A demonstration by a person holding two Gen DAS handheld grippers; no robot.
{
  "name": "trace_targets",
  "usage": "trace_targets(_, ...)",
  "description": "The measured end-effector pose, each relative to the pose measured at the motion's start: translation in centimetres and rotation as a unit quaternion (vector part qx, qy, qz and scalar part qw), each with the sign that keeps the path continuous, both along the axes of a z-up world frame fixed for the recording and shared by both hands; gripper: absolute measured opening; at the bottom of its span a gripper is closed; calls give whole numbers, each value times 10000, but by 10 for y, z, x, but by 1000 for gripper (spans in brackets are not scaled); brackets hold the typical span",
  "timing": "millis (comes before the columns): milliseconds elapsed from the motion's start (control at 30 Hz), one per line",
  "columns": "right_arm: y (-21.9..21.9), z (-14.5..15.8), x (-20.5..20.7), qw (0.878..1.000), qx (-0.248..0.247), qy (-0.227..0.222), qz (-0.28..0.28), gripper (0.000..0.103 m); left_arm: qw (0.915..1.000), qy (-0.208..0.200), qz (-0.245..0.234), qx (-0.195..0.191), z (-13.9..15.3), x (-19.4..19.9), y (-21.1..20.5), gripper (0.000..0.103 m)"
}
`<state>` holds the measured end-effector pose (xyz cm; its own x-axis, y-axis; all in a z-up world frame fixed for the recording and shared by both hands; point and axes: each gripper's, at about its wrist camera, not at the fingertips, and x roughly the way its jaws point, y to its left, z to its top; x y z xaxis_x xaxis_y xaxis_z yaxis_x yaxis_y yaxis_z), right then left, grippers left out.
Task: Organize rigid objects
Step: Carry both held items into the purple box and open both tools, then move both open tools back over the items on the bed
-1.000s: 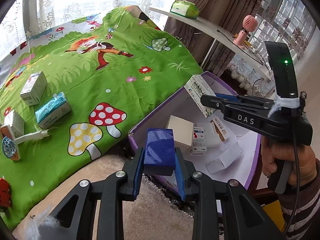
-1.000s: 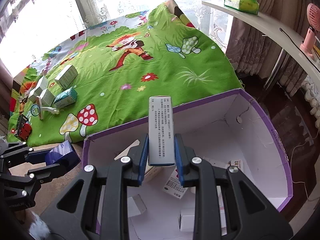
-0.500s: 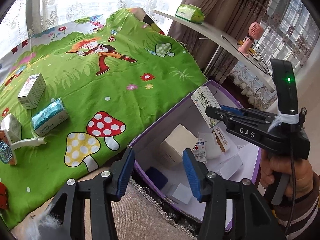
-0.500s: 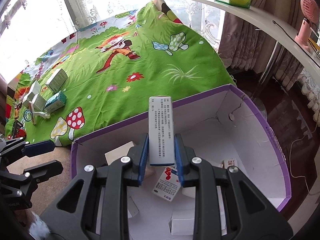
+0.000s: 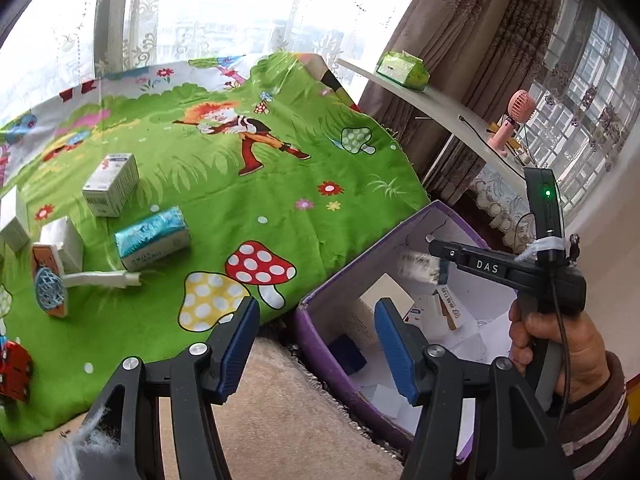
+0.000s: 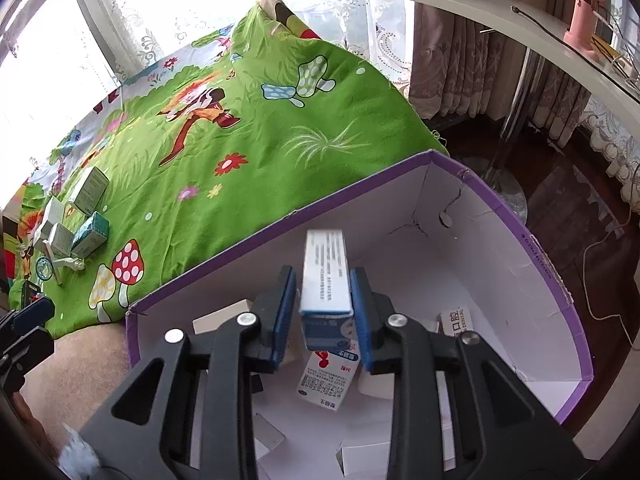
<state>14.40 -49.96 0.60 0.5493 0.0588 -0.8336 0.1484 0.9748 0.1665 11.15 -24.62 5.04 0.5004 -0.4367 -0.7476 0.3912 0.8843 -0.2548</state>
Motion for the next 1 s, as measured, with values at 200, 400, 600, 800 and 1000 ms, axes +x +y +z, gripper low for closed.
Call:
trace_targets(200,-1,9,-2,9999,4,-120,-42,52,9996,8,281,29,1,-2,23,61)
trace_targets(400,13,16,-6,9997,-17,-193,123,52,9980,-57,618,-116,3,-9,50,61)
trace_targets(600,42,22,-7,9986,-138,-231,457,52,9958,-187,896,-93,5,-20,71,61)
trace_targets(800,74,22,-9,9964,-115,-186,820,52,9920,-198,1219,-251,6,-29,102,61)
trace_targets(1000,104,22,-9,9930,58,-143,1172,52,9845,-186,1721,-293,3,-39,148,61)
